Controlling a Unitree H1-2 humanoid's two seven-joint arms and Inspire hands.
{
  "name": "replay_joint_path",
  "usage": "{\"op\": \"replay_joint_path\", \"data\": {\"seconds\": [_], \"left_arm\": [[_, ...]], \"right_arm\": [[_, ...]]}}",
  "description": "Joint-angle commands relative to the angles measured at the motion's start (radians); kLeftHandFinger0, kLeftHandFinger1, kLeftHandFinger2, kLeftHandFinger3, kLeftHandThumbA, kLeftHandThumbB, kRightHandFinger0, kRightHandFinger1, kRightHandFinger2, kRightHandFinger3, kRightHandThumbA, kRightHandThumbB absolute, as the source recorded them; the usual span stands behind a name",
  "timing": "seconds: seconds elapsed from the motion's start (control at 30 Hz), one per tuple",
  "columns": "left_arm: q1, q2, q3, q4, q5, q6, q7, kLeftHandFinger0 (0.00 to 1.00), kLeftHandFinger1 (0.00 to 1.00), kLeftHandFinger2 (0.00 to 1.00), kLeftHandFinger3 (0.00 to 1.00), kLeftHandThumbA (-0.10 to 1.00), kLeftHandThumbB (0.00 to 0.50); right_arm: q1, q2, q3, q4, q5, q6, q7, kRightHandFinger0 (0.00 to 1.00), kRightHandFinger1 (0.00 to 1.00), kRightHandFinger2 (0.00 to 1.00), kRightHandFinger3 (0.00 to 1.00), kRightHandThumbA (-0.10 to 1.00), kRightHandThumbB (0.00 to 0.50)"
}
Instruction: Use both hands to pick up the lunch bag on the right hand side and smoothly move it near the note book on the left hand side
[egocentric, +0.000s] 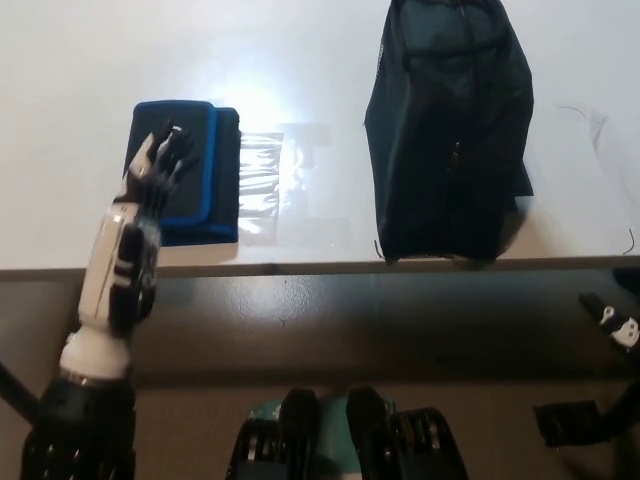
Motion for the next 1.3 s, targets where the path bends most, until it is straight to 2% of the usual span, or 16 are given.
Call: {"op": "replay_joint_path", "data": {"seconds": [0.0,0.1,0.27,0.33,0.37,0.4,0.47,0.57,0.63,0.67,0.77,0.97,1.07,1.13,1.17,1.27], "left_arm": [[-0.108,0.001,-0.018,-0.022,0.038,0.092,0.004,1.0,1.0,1.0,1.0,1.0,0.27],[-0.171,-0.009,-0.033,-0.012,0.068,0.12,0.01,1.0,1.0,1.0,1.0,1.0,0.238],[-0.235,-0.019,-0.054,0.015,0.121,0.159,0.017,1.0,1.0,1.0,1.0,1.0,0.252],[-0.261,-0.029,-0.066,0.029,0.141,0.175,0.02,1.0,1.0,1.0,1.0,1.0,0.241],[-0.269,-0.033,-0.069,0.034,0.145,0.184,0.022,1.0,1.0,1.0,1.0,1.0,0.224],[-0.278,-0.037,-0.072,0.038,0.151,0.195,0.023,1.0,1.0,1.0,1.0,1.0,0.199],[-0.306,-0.052,-0.078,0.058,0.163,0.224,0.029,1.0,1.0,1.0,1.0,1.0,0.221],[-0.34,-0.061,-0.085,0.096,0.155,0.251,0.018,1.0,1.0,1.0,1.0,1.0,0.199],[-0.367,-0.076,-0.086,0.134,0.157,0.259,0.027,1.0,1.0,1.0,1.0,1.0,0.22],[-0.392,-0.092,-0.083,0.17,0.143,0.27,0.031,1.0,1.0,1.0,1.0,1.0,0.23],[-0.43,-0.11,-0.076,0.226,0.124,0.283,0.032,1.0,1.0,1.0,1.0,1.0,0.215],[-0.515,-0.137,-0.063,0.401,0.104,0.247,0.039,1.0,1.0,1.0,1.0,1.0,0.217],[-0.553,-0.157,-0.051,0.467,0.085,0.255,0.043,1.0,1.0,1.0,1.0,1.0,0.232],[-0.576,-0.165,-0.044,0.506,0.078,0.255,0.049,1.0,1.0,1.0,1.0,1.0,0.245],[-0.588,-0.167,-0.041,0.53,0.076,0.252,0.052,1.0,1.0,1.0,1.0,1.0,0.262],[-0.619,-0.175,-0.03,0.59,0.071,0.247,0.065,1.0,1.0,1.0,1.0,1.0,0.269]], "right_arm": [[-0.064,-0.021,-0.023,-0.003,0.053,-0.004,-0.014,1.0,1.0,1.0,1.0,1.0,0.237],[-0.094,-0.023,-0.03,0.0,0.049,0.01,-0.019,1.0,1.0,1.0,1.0,1.0,0.248],[-0.13,-0.023,-0.034,-0.013,0.076,0.047,-0.015,1.0,1.0,1.0,1.0,1.0,0.227],[-0.15,-0.026,-0.033,-0.015,0.093,0.067,-0.011,1.0,1.0,1.0,1.0,1.0,0.215],[-0.157,-0.027,-0.033,-0.017,0.1,0.082,-0.01,1.0,1.0,1.0,1.0,1.0,0.221],[-0.165,-0.028,-0.033,-0.021,0.108,0.101,-0.01,1.0,1.0,1.0,1.0,0.99,0.202],[-0.189,-0.029,-0.033,-0.023,0.124,0.135,-0.009,1.0,1.0,1.0,1.0,0.97,0.202],[-0.225,-0.028,-0.03,-0.012,0.147,0.171,-0.006,1.0,1.0,1.0,1.0,0.93,0.199],[-0.249,-0.026,-0.029,-0.001,0.156,0.199,-0.006,1.0,1.0,1.0,1.0,0.94,0.215],[-0.272,-0.026,-0.027,0.013,0.172,0.217,-0.001,1.0,1.0,1.0,1.0,0.94,0.203],[-0.303,-0.027,-0.022,0.043,0.169,0.222,0.004,1.0,1.0,1.0,1.0,0.96,0.175],[-0.378,-0.015,-0.021,0.137,0.169,0.226,0.005,1.0,1.0,1.0,1.0,0.97,0.157],[-0.412,-0.02,-0.015,0.185,0.172,0.239,0.015,1.0,1.0,1.0,1.0,1.0,0.165],[-0.435,-0.017,-0.015,0.219,0.179,0.238,0.02,1.0,1.0,1.0,1.0,1.0,0.194],[-0.447,-0.016,-0.015,0.239,0.185,0.236,0.024,1.0,1.0,1.0,1.0,1.0,0.193],[-0.477,-0.01,-0.019,0.282,0.214,0.247,0.034,1.0,1.0,1.0,1.0,1.0,0.203]]}}
